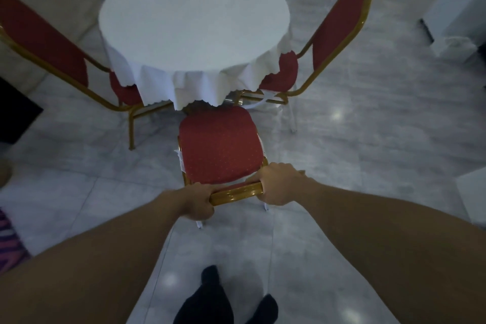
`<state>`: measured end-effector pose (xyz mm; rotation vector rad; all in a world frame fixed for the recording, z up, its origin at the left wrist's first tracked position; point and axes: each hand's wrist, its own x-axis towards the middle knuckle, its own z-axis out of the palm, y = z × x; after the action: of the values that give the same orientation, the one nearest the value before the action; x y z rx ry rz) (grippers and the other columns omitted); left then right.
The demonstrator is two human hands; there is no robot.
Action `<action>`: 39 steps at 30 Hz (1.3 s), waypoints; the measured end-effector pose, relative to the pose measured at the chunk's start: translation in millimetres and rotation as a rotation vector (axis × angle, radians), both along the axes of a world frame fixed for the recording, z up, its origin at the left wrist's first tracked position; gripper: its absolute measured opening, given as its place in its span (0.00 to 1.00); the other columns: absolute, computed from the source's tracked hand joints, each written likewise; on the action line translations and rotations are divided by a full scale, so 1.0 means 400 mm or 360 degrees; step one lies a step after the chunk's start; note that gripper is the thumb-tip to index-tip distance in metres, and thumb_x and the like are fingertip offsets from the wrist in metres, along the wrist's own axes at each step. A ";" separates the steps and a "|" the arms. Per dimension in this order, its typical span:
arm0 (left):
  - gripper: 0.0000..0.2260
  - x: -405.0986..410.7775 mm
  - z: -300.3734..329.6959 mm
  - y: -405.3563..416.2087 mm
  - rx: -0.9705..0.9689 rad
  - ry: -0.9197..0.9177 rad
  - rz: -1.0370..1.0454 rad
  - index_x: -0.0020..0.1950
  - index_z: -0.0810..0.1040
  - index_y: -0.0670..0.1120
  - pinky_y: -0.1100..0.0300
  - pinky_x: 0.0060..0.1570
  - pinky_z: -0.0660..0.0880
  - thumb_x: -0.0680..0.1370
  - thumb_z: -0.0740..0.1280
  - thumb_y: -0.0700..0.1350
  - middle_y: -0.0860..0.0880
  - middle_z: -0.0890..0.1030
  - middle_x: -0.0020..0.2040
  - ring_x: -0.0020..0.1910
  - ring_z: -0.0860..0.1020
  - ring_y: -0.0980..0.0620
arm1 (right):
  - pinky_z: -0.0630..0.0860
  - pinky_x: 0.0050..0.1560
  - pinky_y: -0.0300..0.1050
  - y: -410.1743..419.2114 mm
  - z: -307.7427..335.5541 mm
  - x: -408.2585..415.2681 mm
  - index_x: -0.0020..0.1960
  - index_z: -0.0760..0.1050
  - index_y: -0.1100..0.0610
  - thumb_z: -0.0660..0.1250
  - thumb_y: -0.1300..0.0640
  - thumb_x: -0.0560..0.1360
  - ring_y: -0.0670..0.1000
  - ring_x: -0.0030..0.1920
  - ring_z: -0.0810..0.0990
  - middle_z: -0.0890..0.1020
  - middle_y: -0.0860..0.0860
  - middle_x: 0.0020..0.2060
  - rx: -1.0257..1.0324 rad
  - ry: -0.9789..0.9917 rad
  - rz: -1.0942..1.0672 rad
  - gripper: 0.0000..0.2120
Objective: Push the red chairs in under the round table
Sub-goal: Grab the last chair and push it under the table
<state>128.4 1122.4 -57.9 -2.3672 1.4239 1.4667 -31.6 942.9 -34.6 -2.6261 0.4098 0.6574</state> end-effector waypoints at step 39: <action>0.37 0.520 0.022 -0.313 0.0090 -0.0042 0.0164 0.80 0.61 0.64 0.59 0.49 0.73 0.76 0.63 0.36 0.53 0.74 0.55 0.54 0.76 0.51 | 0.78 0.50 0.50 -0.329 -0.057 0.543 0.73 0.77 0.39 0.67 0.50 0.76 0.55 0.49 0.83 0.85 0.49 0.51 0.0037 0.0031 0.0088 0.25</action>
<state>336.5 997.3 -49.1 -2.4503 1.2547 1.4709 185.7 811.4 -57.6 -2.6192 0.3339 0.7018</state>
